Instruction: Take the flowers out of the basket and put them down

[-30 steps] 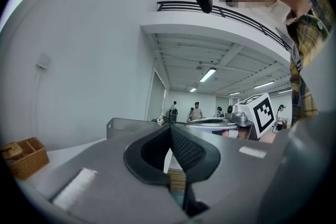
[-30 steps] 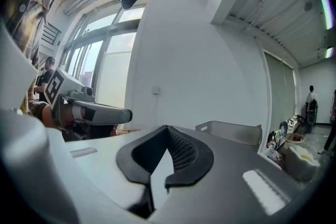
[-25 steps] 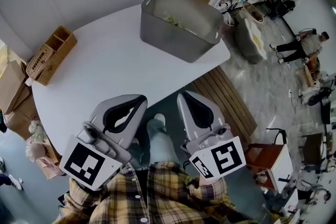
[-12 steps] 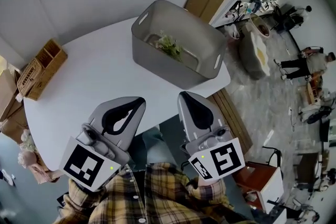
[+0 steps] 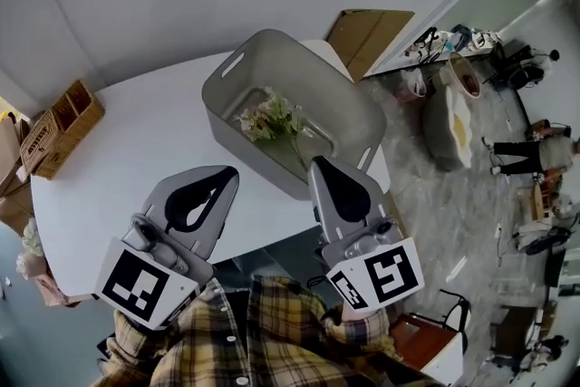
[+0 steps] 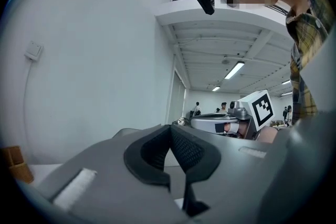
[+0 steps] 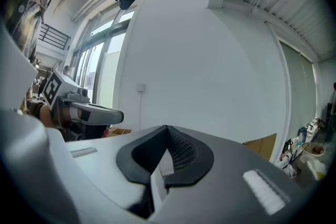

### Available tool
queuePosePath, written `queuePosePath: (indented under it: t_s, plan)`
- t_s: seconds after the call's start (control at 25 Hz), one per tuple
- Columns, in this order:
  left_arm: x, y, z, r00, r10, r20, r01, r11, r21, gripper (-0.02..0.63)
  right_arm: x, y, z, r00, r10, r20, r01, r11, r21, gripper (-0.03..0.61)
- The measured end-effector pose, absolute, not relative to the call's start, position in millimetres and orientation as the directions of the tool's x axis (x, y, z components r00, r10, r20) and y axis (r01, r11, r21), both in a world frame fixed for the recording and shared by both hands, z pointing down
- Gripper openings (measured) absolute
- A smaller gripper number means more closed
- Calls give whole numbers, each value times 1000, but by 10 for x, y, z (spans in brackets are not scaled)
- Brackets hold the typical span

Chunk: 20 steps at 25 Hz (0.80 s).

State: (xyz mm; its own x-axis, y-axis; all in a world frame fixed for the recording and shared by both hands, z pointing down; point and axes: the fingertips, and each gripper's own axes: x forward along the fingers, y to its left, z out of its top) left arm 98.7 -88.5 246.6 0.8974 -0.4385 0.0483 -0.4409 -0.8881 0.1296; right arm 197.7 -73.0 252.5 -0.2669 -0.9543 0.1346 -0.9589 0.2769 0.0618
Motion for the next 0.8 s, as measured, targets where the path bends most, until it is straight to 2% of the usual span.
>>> queuePosePath:
  t_s: [0.44,0.8]
  plan:
    - [1344,-1161,2466,817,-573,57,-576,-809,117,12,2559,-1151,2594,-382,-908,170,-918,395,45,6]
    - [1321,-1199,2448,802,-594,61,-597,-794,119,12,2603,-1300,2617,-407,-894,190,-906,421,44,6]
